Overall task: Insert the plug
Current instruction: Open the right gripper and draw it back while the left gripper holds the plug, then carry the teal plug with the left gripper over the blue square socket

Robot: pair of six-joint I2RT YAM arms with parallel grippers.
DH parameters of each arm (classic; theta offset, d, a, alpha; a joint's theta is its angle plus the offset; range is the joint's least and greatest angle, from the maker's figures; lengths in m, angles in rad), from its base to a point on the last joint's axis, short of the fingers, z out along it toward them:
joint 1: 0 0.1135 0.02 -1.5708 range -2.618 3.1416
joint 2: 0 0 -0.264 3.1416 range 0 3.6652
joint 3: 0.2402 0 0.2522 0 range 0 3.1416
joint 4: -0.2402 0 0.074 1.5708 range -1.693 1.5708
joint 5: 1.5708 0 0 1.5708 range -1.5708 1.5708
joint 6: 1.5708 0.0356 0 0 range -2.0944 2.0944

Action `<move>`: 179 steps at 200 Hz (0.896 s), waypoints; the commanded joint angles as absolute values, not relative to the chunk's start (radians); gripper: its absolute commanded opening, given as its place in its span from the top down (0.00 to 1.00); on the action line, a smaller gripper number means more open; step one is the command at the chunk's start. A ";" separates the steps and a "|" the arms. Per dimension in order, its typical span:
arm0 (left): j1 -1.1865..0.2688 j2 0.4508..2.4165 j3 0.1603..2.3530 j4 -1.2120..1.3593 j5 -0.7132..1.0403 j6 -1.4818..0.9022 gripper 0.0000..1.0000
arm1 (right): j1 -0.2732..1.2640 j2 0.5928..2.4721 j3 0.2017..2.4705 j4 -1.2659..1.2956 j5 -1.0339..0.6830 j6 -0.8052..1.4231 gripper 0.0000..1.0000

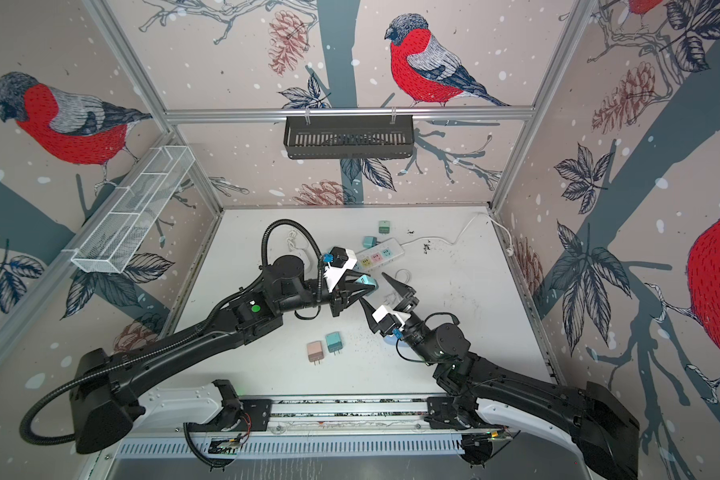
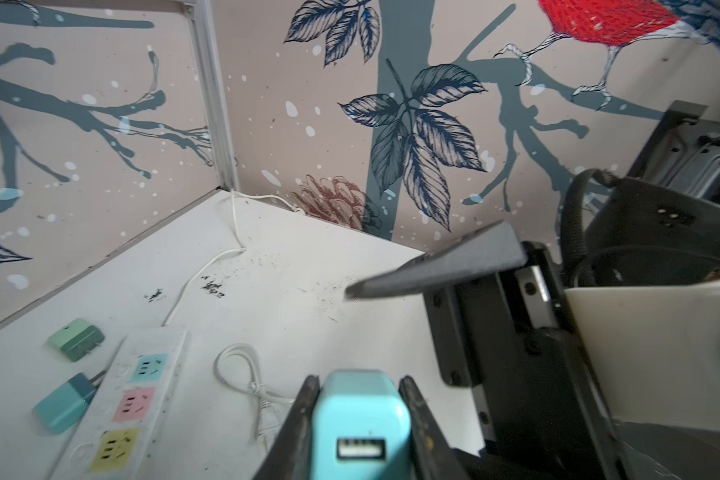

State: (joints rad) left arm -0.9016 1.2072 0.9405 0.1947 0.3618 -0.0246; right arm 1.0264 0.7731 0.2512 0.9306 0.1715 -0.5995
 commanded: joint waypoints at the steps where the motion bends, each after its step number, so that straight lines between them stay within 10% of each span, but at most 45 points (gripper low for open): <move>1: -0.902 1.190 0.926 0.231 0.255 -0.001 1.00 | 1.025 0.721 0.219 0.888 0.207 -0.520 0.00; 81: -0.860 1.163 0.808 0.348 0.186 0.166 1.00 | 0.696 0.467 0.005 0.808 0.303 -0.001 0.00; 179: -0.886 1.477 1.055 -0.038 0.436 0.548 1.00 | 0.141 0.642 -0.010 0.705 0.209 0.532 0.00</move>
